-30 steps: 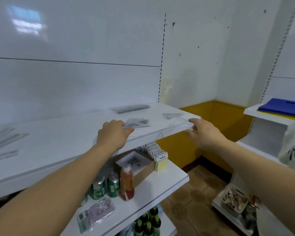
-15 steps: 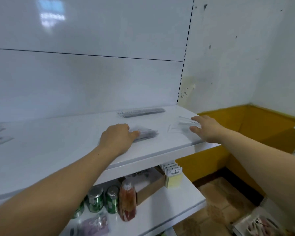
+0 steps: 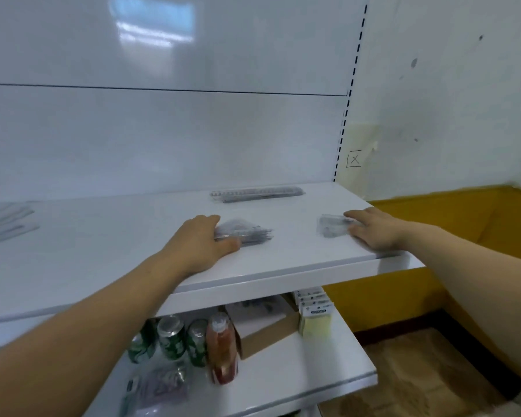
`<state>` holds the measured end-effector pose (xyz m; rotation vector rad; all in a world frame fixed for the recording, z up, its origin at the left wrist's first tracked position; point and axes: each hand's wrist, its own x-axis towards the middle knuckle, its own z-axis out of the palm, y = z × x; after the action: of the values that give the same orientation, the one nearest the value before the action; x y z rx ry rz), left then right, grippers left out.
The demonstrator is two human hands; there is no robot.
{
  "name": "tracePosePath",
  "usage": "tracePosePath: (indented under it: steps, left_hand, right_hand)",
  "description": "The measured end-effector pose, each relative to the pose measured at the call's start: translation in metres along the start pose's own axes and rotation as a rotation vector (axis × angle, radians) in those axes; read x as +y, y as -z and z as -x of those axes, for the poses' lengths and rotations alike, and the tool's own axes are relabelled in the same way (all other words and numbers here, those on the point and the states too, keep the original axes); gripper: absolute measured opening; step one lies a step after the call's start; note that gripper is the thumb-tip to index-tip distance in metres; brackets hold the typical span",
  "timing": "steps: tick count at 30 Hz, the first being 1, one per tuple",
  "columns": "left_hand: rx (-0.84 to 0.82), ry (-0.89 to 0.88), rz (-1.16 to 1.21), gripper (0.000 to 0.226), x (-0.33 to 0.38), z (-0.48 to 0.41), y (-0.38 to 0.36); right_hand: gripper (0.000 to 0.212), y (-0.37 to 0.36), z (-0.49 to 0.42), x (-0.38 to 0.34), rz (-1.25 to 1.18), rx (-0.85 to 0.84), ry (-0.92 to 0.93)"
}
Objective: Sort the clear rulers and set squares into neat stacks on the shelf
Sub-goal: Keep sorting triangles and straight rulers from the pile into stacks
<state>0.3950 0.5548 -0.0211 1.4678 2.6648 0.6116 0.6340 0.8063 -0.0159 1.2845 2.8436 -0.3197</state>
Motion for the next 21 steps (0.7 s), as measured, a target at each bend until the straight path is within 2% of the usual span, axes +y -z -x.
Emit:
tracePosePath:
  steps: [2, 5, 11, 15, 21]
  left_hand:
    - [-0.027, -0.002, 0.006, 0.079, 0.0, 0.001, 0.002]
    - [-0.024, -0.004, -0.004, 0.076, 0.001, 0.003, 0.004]
    - [-0.085, 0.067, 0.019, 0.081, 0.001, 0.013, 0.021]
    - [-0.076, 0.115, -0.022, 0.079, -0.022, 0.034, 0.043]
    - [-0.027, 0.234, -0.061, 0.074, -0.091, 0.088, 0.088]
  right_hand:
    - [0.052, -0.001, -0.003, 0.001, -0.002, -0.027, 0.011]
    - [0.056, 0.002, -0.003, 0.001, -0.015, -0.044, 0.029]
    - [0.06, 0.021, -0.005, -0.037, -0.077, 0.028, 0.134]
    - [0.062, 0.026, -0.012, -0.102, -0.053, 0.081, 0.29]
    - [0.064, 0.016, -0.002, -0.241, -0.041, 0.035, 0.499]
